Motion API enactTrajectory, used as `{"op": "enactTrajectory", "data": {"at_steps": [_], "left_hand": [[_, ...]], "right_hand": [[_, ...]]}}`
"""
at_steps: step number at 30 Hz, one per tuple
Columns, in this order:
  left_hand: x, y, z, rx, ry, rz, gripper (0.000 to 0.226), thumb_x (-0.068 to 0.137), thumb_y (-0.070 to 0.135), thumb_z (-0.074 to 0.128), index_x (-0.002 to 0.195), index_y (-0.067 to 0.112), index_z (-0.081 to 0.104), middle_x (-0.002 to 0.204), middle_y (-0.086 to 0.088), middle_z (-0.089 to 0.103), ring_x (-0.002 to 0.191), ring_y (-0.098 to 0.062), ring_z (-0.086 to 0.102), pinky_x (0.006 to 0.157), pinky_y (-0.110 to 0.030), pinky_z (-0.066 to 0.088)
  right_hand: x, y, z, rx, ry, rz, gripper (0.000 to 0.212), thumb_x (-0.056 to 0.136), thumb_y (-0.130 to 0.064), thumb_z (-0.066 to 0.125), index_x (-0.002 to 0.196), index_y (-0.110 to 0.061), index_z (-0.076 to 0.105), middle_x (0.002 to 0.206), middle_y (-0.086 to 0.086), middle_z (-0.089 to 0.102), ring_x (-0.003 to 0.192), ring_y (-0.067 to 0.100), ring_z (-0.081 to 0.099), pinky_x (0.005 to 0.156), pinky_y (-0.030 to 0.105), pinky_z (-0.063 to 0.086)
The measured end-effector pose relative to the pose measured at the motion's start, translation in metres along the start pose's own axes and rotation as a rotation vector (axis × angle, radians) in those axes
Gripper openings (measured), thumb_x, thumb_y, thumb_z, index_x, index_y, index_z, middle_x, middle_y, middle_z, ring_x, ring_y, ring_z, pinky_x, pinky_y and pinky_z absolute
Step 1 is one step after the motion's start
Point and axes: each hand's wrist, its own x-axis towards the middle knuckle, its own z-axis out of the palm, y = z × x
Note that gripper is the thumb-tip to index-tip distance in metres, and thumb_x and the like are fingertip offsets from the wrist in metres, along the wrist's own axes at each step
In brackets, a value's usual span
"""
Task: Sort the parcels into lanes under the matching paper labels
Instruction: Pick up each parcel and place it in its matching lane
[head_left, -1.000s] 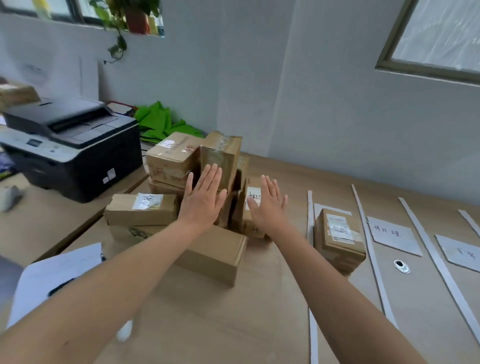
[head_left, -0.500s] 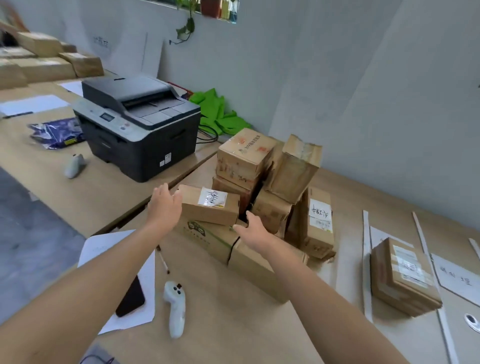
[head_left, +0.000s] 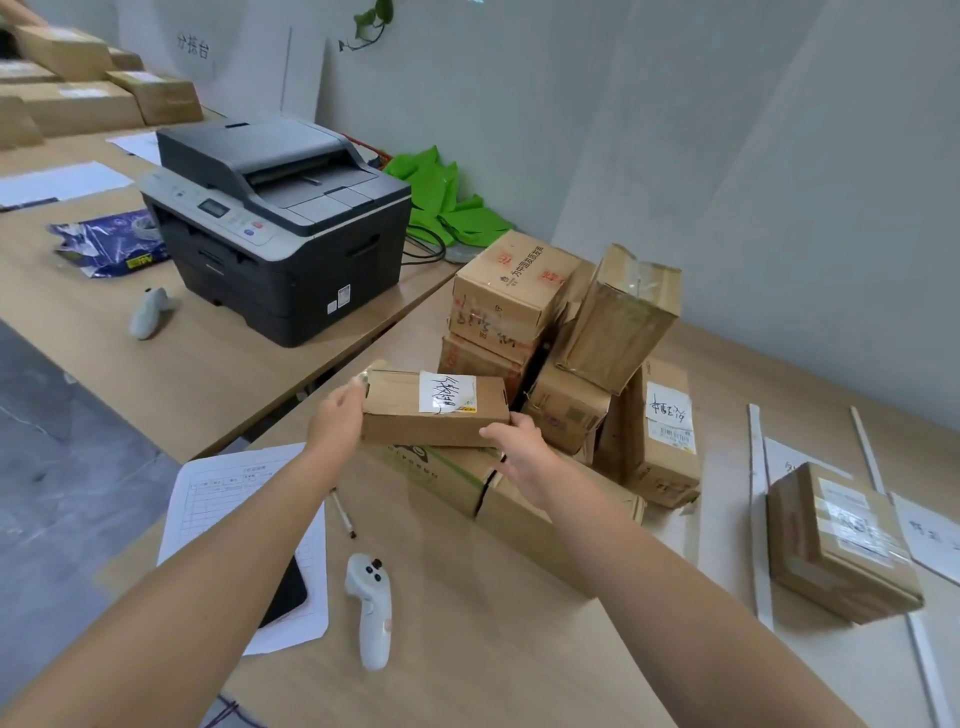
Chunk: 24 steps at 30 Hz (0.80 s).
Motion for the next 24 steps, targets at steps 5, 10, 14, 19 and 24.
{"op": "enactTrajectory", "data": {"at_steps": [5, 10, 14, 19, 24], "left_hand": [[-0.017, -0.01, -0.013, -0.172, -0.063, -0.04, 0.036, 0.1, 0.054, 0.045, 0.128, 0.034, 0.056, 0.107, -0.007, 0.07, 0.096, -0.022, 0.07, 0.076, -0.032, 0.058], [-0.032, -0.005, -0.007, -0.255, -0.159, -0.011, 0.023, 0.092, 0.043, 0.065, 0.106, 0.025, 0.069, 0.114, -0.006, 0.071, 0.102, -0.017, 0.069, 0.095, -0.033, 0.055], [-0.055, 0.004, 0.022, -0.272, -0.246, 0.034, 0.03, 0.092, 0.044, 0.065, 0.117, 0.028, 0.064, 0.118, -0.005, 0.067, 0.106, -0.018, 0.066, 0.094, -0.032, 0.054], [-0.084, 0.001, 0.051, -0.368, -0.264, 0.059, 0.045, 0.089, 0.03, 0.072, 0.132, 0.032, 0.058, 0.115, -0.006, 0.066, 0.101, -0.022, 0.069, 0.096, -0.04, 0.056], [-0.093, 0.012, 0.062, -0.155, -0.374, 0.156, 0.023, 0.089, 0.039, 0.07, 0.112, 0.037, 0.07, 0.113, 0.0, 0.07, 0.105, -0.021, 0.066, 0.089, -0.032, 0.054]], "right_hand": [[-0.027, 0.003, -0.007, 0.072, -0.055, -0.065, 0.062, 0.097, -0.02, 0.056, 0.145, -0.047, 0.028, 0.138, -0.001, 0.046, 0.11, 0.019, 0.057, 0.098, 0.042, 0.05], [-0.055, 0.004, -0.02, 0.158, -0.077, -0.192, 0.058, 0.094, -0.041, 0.063, 0.136, -0.048, 0.023, 0.138, -0.005, 0.053, 0.116, 0.016, 0.059, 0.082, 0.035, 0.051], [-0.067, -0.003, -0.03, 0.35, 0.128, -0.307, 0.06, 0.082, -0.048, 0.076, 0.121, -0.042, 0.03, 0.125, 0.002, 0.053, 0.111, 0.022, 0.061, 0.095, 0.05, 0.055], [-0.077, -0.002, -0.066, 0.475, 0.281, -0.322, 0.045, 0.076, -0.041, 0.074, 0.104, -0.049, 0.04, 0.117, -0.002, 0.051, 0.11, 0.024, 0.057, 0.096, 0.057, 0.053], [-0.097, 0.014, -0.117, 0.621, 0.197, -0.334, 0.033, 0.083, -0.025, 0.069, 0.106, -0.042, 0.053, 0.106, 0.009, 0.064, 0.097, 0.032, 0.066, 0.081, 0.047, 0.061]]}}
